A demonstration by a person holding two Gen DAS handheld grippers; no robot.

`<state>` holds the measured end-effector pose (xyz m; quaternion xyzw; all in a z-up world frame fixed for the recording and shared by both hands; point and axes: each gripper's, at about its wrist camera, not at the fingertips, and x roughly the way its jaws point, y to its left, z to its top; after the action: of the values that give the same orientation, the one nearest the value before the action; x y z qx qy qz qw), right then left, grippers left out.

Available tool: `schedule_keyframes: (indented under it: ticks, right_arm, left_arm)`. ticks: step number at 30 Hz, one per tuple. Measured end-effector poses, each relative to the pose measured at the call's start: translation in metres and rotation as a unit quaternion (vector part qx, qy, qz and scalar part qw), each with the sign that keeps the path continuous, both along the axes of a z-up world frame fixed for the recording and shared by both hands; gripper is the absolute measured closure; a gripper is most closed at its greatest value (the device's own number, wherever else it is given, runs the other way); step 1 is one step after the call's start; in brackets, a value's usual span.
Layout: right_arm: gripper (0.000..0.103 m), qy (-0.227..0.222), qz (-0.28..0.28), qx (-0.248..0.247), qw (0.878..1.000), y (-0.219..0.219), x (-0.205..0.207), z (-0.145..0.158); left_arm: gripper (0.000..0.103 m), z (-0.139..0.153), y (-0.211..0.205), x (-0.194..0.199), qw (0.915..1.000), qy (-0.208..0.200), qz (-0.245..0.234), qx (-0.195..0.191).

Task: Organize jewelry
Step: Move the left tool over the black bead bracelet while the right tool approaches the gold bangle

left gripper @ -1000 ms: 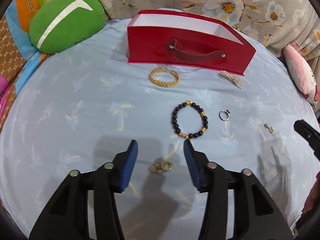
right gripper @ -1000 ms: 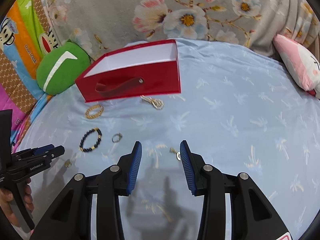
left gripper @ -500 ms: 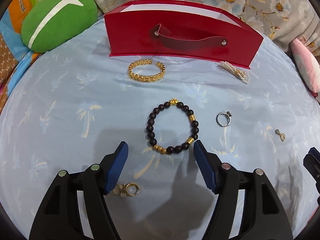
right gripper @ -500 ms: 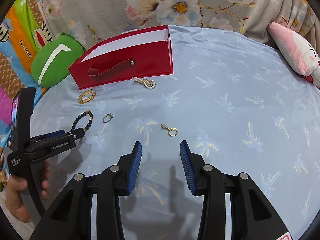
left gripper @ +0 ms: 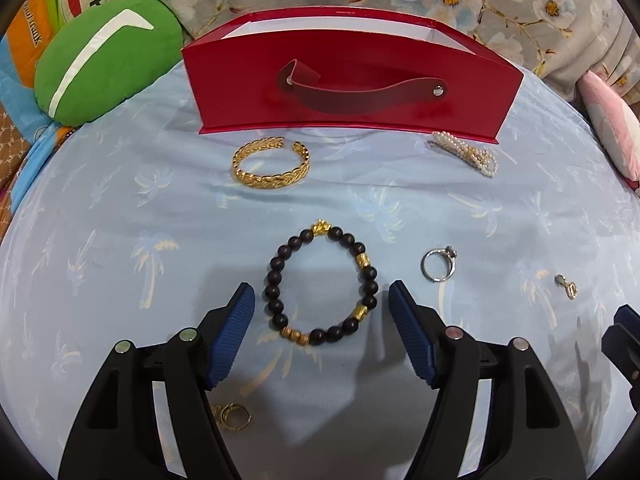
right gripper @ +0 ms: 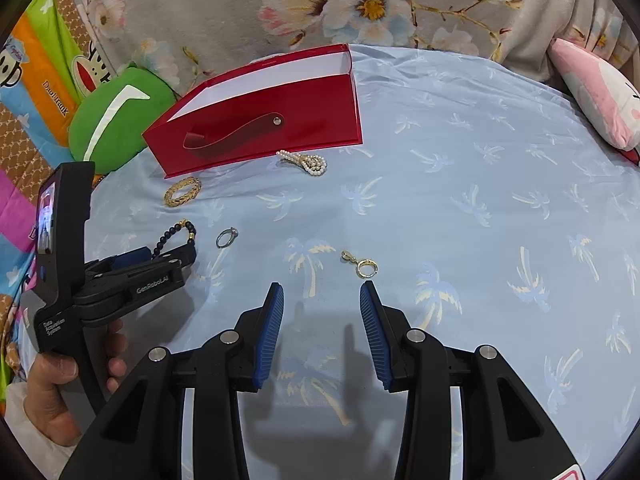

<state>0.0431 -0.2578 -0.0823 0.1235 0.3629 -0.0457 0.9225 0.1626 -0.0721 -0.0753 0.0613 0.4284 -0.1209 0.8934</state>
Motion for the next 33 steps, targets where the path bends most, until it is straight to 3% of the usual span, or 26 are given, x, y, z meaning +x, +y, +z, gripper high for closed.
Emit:
schedule_keyframes:
  ticks: [3, 11, 14, 16, 21, 26, 33]
  right_arm:
    - [0.064, 0.001, -0.002, 0.0, 1.0, 0.0, 0.001, -0.001]
    - [0.064, 0.0, 0.007, 0.001, 1.0, 0.0, 0.021, 0.0]
    - [0.064, -0.001, 0.016, 0.014, 1.0, -0.001, 0.038, 0.001]
    - [0.064, -0.002, 0.023, 0.021, 1.0, 0.0, 0.049, 0.003]
    - [0.064, -0.01, 0.036, 0.005, 0.999, 0.011, 0.071, 0.008]
    - [0.064, -0.013, 0.036, 0.023, 0.999, 0.009, 0.089, 0.013]
    - [0.064, -0.018, 0.078, 0.009, 0.997, 0.043, 0.105, 0.02]
  left_arm:
    - [0.04, 0.0, -0.002, 0.001, 1.0, -0.004, 0.003, 0.002]
    - [0.089, 0.005, 0.005, 0.002, 0.9996, 0.005, -0.004, -0.027]
    - [0.09, 0.006, 0.01, 0.003, 0.999, 0.013, -0.007, -0.042]
    - [0.098, 0.012, 0.013, 0.001, 0.999, 0.003, -0.003, -0.044]
    - [0.099, 0.027, 0.032, -0.001, 0.9979, -0.003, 0.006, -0.065]
    - [0.103, 0.04, 0.055, -0.001, 0.9965, -0.015, 0.025, -0.079]
    - [0.103, 0.059, 0.085, 0.0, 0.9937, -0.035, 0.051, -0.094]
